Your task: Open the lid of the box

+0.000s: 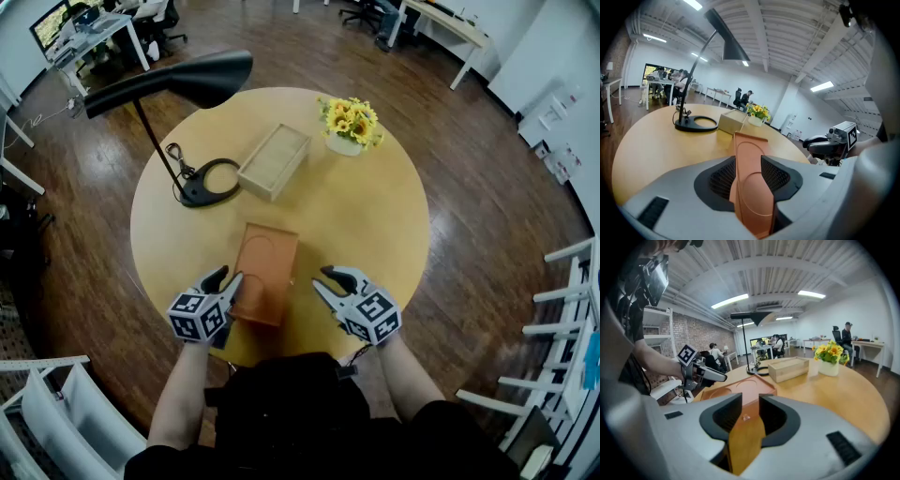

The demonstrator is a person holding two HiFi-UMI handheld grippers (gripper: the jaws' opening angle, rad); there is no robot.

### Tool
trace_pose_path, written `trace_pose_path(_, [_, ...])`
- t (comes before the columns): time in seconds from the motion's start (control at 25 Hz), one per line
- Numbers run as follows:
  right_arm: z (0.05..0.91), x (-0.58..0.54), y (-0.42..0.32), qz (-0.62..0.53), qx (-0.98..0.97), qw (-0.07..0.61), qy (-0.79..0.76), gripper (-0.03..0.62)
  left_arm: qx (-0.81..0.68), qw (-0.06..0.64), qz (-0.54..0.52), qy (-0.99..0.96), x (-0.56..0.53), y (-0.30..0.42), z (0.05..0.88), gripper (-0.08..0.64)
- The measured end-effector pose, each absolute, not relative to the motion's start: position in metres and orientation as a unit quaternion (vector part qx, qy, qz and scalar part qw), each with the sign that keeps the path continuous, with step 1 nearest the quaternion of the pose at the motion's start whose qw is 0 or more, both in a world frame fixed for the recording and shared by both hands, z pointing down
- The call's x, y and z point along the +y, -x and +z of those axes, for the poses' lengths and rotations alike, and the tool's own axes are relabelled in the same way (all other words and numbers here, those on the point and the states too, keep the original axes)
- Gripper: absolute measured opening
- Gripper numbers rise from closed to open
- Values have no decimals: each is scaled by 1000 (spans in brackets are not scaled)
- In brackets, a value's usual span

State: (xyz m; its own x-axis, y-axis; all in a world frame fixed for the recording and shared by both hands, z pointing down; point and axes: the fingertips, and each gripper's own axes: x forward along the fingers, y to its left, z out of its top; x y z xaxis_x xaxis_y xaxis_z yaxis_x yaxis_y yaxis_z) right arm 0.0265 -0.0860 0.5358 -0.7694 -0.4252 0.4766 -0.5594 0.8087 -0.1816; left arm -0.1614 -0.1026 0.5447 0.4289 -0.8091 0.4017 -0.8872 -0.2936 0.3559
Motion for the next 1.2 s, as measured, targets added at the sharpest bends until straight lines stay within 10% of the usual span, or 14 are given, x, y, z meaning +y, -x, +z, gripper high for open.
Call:
trace_pose_path(0.64, [662, -79, 9, 53, -867, 476, -137, 150, -503, 324, 136, -790, -109, 148, 589, 144])
trace_pose_path(1.2, [658, -79, 19, -9, -864, 490, -117, 77, -510, 326, 127, -786, -107, 151, 586, 144])
